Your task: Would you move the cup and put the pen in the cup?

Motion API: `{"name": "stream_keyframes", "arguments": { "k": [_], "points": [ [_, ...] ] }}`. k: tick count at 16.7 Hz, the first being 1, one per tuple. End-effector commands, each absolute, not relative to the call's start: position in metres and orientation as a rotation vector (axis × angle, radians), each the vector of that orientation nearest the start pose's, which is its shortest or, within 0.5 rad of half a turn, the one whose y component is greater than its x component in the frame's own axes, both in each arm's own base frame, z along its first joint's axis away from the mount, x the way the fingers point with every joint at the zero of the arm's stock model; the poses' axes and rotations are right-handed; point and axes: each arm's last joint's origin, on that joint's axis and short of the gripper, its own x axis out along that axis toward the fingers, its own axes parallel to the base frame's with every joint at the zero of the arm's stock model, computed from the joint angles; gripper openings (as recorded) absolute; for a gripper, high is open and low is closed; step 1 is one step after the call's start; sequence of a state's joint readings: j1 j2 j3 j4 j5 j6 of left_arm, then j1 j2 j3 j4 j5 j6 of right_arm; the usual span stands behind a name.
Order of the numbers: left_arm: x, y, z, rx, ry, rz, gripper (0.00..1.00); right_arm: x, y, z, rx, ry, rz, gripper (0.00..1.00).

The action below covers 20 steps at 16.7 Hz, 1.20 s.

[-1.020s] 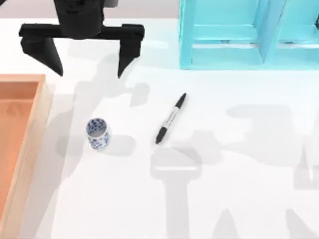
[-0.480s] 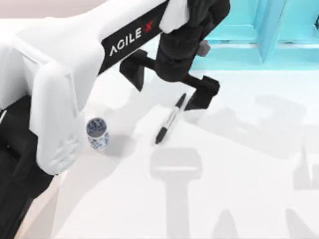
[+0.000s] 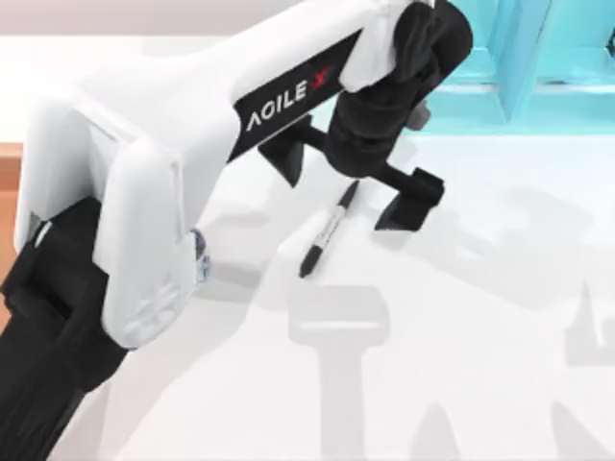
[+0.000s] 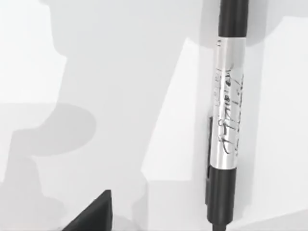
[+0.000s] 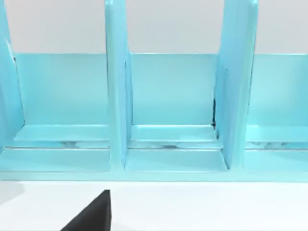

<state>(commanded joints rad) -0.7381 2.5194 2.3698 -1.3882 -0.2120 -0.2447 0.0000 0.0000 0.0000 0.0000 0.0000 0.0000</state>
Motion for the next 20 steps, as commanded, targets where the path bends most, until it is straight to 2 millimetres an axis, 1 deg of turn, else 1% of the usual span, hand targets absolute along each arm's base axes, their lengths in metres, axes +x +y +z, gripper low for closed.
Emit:
{"name": "stream_keyframes", "arguments": {
  "k": [1, 3, 9, 11, 12, 16, 20],
  "points": [
    [0.376, -0.323, 0.176, 0.505, 1.4, -0.228, 1.0, 0.106, -0.001, 0.16, 0.0, 0.0, 0.0, 1.0],
    [0.379, -0.323, 0.163, 0.507, 1.397, -0.23, 1.0, 0.106, -0.001, 0.16, 0.0, 0.0, 0.0, 1.0],
    [0.39, -0.315, 0.102, 0.507, 1.396, -0.23, 1.0, 0.106, -0.001, 0.16, 0.0, 0.0, 0.0, 1.0],
    [0.391, -0.312, 0.087, 0.507, 1.396, -0.231, 1.0, 0.106, -0.001, 0.16, 0.0, 0.0, 0.0, 1.0],
    [0.391, -0.311, 0.083, 0.507, 1.396, -0.23, 1.0, 0.106, -0.001, 0.16, 0.0, 0.0, 0.0, 1.0],
    [0.391, -0.311, 0.082, 0.507, 1.396, -0.23, 1.0, 0.106, -0.001, 0.16, 0.0, 0.0, 0.0, 1.0],
    [0.391, -0.311, 0.082, 0.507, 1.396, -0.23, 0.7, 0.106, -0.001, 0.16, 0.0, 0.0, 0.0, 1.0]
  ]
}}
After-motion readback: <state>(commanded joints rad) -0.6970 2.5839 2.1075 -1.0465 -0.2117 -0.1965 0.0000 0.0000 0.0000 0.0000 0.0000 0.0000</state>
